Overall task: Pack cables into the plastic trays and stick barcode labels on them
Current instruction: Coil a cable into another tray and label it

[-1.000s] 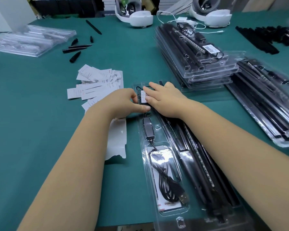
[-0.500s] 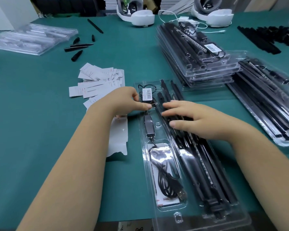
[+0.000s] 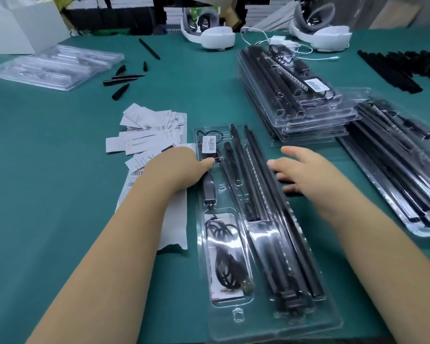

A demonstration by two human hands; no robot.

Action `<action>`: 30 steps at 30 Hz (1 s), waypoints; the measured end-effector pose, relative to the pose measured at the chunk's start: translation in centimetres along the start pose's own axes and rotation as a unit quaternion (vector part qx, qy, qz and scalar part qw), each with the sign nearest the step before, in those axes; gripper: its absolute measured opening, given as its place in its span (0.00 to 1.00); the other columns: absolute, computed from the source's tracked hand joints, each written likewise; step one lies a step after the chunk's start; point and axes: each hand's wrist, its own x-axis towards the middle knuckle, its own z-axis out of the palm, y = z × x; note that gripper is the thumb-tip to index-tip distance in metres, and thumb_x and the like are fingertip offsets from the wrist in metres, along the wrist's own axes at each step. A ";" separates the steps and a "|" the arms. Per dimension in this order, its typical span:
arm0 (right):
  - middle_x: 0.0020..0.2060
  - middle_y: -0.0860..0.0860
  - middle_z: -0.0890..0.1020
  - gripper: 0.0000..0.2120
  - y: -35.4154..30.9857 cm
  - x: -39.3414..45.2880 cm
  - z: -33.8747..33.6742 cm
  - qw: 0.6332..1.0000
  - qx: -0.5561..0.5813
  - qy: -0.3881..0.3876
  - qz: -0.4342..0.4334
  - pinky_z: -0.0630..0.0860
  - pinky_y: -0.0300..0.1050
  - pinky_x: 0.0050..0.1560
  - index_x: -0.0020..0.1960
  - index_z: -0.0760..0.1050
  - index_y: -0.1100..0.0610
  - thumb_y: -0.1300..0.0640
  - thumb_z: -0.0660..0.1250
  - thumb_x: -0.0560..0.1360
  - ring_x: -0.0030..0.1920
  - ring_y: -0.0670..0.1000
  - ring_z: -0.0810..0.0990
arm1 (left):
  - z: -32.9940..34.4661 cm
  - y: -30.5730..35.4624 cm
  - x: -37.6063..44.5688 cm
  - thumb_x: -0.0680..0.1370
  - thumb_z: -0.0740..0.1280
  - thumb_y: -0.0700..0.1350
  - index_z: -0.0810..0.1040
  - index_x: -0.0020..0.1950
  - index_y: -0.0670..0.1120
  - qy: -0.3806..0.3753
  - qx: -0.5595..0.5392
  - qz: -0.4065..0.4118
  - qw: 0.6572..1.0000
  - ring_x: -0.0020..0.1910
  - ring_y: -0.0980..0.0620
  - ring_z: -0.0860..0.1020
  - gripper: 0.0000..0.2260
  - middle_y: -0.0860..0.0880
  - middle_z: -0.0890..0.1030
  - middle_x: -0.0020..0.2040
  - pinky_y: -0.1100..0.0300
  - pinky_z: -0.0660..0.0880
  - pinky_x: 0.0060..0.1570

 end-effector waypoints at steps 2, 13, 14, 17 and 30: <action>0.58 0.52 0.77 0.30 0.2 0.2 0.0 0.996 0.090 -0.003 0.014 0.77 0.48 0.52 0.71 0.66 0.54 0.51 0.70 0.71 0.51 0.49 0.79 | 0.1 0.1 -0.2 0.80 0.52 0.63 0.69 0.35 0.46 0.006 0.020 -0.005 1.000 0.36 0.50 0.71 0.24 0.49 0.71 0.35 0.56 0.64 0.37; 0.46 0.48 0.79 0.39 -0.3 -1.0 1.0 0.986 0.063 -0.157 -0.004 0.76 0.36 0.34 0.76 0.57 0.54 0.55 0.73 0.70 0.37 0.43 0.81 | -0.9 -0.7 -1.2 0.80 0.50 0.64 0.74 0.49 0.44 -0.004 0.061 -0.065 0.996 0.48 0.44 0.73 0.25 0.44 0.78 0.54 0.53 0.70 0.50; 0.46 0.49 0.80 0.42 -0.4 -1.1 1.1 0.981 0.084 -0.173 -0.001 0.77 0.37 0.33 0.77 0.54 0.51 0.54 0.73 0.69 0.35 0.44 0.82 | -1.0 -0.7 -1.3 0.80 0.49 0.64 0.75 0.52 0.44 -0.008 0.051 -0.068 0.996 0.49 0.43 0.73 0.26 0.43 0.78 0.56 0.52 0.70 0.52; 0.40 0.49 0.83 0.47 -0.6 -1.5 1.4 0.961 0.156 -0.228 0.023 0.75 0.40 0.28 0.77 0.46 0.45 0.58 0.73 0.69 0.28 0.47 0.78 | -1.2 -0.6 -1.4 0.80 0.49 0.64 0.74 0.63 0.42 -0.017 0.028 -0.070 0.997 0.55 0.42 0.73 0.30 0.41 0.76 0.63 0.52 0.67 0.52; 0.42 0.49 0.83 0.23 -0.6 -0.4 0.0 0.949 0.194 -0.243 -0.060 0.77 0.48 0.36 0.55 0.82 0.54 0.70 0.57 0.68 0.36 0.41 0.79 | -3.5 -2.4 -0.7 0.75 0.56 0.67 0.68 0.67 0.43 0.145 -0.393 -0.170 0.892 0.32 0.50 0.70 0.32 0.51 0.71 0.38 0.58 0.67 0.31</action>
